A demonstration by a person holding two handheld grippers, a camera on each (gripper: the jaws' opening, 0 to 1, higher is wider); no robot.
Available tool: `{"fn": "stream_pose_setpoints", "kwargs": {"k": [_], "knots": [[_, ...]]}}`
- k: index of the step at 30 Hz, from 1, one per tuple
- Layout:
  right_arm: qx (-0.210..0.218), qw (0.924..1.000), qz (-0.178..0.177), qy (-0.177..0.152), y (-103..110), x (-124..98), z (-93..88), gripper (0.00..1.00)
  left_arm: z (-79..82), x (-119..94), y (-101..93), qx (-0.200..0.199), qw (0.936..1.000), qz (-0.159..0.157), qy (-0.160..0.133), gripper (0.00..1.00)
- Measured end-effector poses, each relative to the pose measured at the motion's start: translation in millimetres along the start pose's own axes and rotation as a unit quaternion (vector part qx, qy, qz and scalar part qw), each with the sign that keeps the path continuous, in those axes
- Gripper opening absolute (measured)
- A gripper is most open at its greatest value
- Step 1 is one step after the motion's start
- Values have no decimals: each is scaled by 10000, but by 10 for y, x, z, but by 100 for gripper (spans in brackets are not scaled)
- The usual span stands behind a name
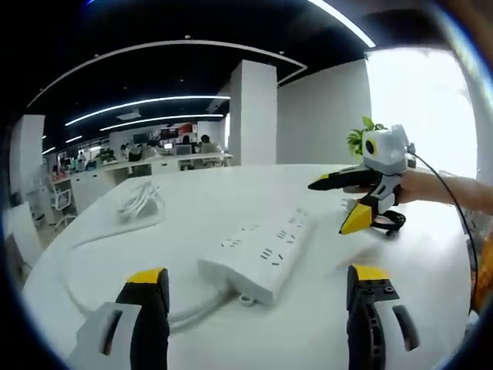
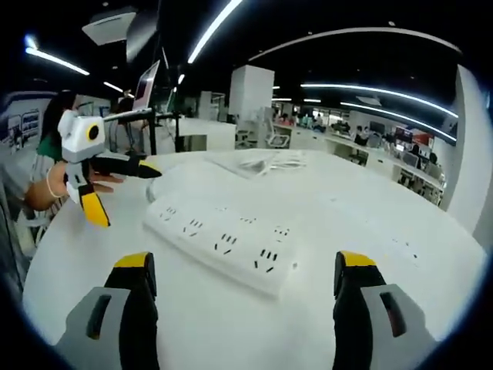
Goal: Straighten the power strip on the desk, plug the charger into it
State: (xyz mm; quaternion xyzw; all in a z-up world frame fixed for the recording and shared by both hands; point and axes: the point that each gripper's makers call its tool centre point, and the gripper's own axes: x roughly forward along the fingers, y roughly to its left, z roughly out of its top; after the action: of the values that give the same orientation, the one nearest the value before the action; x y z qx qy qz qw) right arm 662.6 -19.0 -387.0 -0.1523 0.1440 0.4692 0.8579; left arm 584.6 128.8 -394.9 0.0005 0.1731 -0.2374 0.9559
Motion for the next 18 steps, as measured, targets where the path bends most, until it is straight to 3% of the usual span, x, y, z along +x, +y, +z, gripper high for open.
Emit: {"fn": "stream_pose_setpoints", "kwargs": {"k": [8, 18], "knots": [[117, 9993, 91, 352, 34, 85, -110, 92, -13, 79, 17, -41, 9999, -36, 116, 95], [307, 9984, 158, 448, 77, 127, -174, 87, -56, 130, 6, -75, 9996, -116, 245, 90]]}}
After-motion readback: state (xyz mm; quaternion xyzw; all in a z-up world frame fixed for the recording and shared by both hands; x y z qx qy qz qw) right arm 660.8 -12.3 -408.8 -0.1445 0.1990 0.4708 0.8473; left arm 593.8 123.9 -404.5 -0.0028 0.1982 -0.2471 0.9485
